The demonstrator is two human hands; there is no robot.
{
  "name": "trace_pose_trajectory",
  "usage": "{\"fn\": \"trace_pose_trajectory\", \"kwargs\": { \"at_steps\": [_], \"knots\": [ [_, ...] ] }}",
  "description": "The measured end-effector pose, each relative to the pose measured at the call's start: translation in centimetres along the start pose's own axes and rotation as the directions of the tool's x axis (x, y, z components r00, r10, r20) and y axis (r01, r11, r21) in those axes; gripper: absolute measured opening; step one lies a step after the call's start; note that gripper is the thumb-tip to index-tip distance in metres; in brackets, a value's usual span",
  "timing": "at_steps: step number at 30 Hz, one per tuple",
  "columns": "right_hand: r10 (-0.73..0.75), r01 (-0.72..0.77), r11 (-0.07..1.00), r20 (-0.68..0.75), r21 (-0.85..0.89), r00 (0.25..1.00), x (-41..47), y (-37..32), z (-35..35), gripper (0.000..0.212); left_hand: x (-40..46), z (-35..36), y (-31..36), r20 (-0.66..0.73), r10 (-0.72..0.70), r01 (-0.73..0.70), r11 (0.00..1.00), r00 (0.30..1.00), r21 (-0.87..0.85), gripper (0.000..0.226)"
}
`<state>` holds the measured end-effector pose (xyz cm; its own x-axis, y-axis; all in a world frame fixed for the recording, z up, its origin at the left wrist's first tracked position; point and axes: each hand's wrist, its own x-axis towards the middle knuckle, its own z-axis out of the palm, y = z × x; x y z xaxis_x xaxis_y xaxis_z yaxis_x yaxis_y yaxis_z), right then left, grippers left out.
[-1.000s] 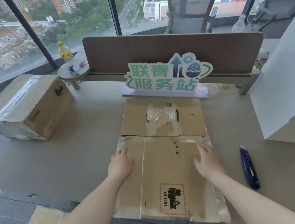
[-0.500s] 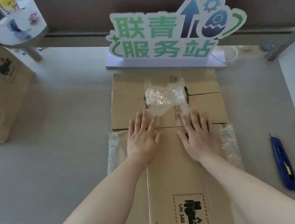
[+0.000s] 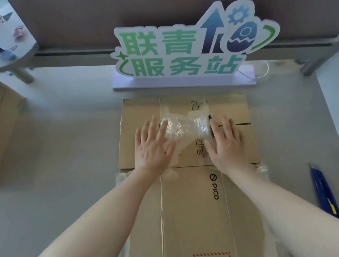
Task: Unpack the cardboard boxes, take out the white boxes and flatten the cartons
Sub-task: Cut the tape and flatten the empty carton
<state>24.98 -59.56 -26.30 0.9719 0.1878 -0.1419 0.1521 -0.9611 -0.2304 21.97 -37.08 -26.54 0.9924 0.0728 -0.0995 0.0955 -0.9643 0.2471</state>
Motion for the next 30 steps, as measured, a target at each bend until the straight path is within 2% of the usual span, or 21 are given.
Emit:
{"fn": "trace_pose_trajectory", "kwargs": {
  "at_steps": [4, 8, 16, 18, 21, 22, 26, 30],
  "knots": [
    [-0.017, 0.03, 0.993, 0.107, -0.116, 0.994, 4.0, 0.0, 1.3, 0.073, 4.3, 1.4, 0.3, 0.126, -0.02, 0.013, 0.998, 0.992, 0.056, 0.069],
    [-0.019, 0.03, 0.989, 0.077, -0.143, 0.997, 4.0, 0.2, 2.3, 0.075, 4.2, 2.6, 0.0, 0.081, -0.026, 0.02, 0.997, 0.996, 0.078, 0.069],
    [-0.019, 0.026, 0.989, 0.048, -0.147, 0.999, 4.0, 0.4, 2.5, 0.076, 4.2, 2.4, 0.0, 0.087, -0.019, 0.012, 0.996, 0.996, 0.083, 0.069],
    [-0.027, 0.029, 0.998, 0.035, -0.053, 0.999, 4.1, 0.4, 1.9, 0.076, 4.6, 2.2, 0.0, 0.109, -0.021, 0.013, 0.997, 0.994, 0.072, 0.069],
    [-0.037, 0.018, 0.976, 0.083, 0.216, 0.996, 3.6, 0.8, 0.4, 0.076, 4.4, 0.9, -0.1, 0.18, -0.001, 0.007, 1.0, 0.984, -0.031, 0.07],
    [-0.05, 0.027, 0.969, 0.085, 0.244, 0.995, 2.7, 0.8, 0.0, 0.076, 3.9, 0.4, -0.1, 0.189, 0.009, 0.003, 0.998, 0.982, -0.061, 0.07],
    [-0.095, 0.089, 0.994, 0.116, 0.06, 0.989, -3.1, 0.7, 0.1, 0.077, -1.1, -0.3, 0.7, 0.171, 0.086, -0.094, 0.995, 0.982, 0.038, 0.071],
    [-0.102, 0.113, 0.991, 0.134, -0.076, 0.986, -6.7, 0.8, 2.6, 0.081, -5.4, 2.1, 1.4, 0.217, 0.047, -0.063, 0.996, 0.975, 0.066, 0.075]
  ]
}}
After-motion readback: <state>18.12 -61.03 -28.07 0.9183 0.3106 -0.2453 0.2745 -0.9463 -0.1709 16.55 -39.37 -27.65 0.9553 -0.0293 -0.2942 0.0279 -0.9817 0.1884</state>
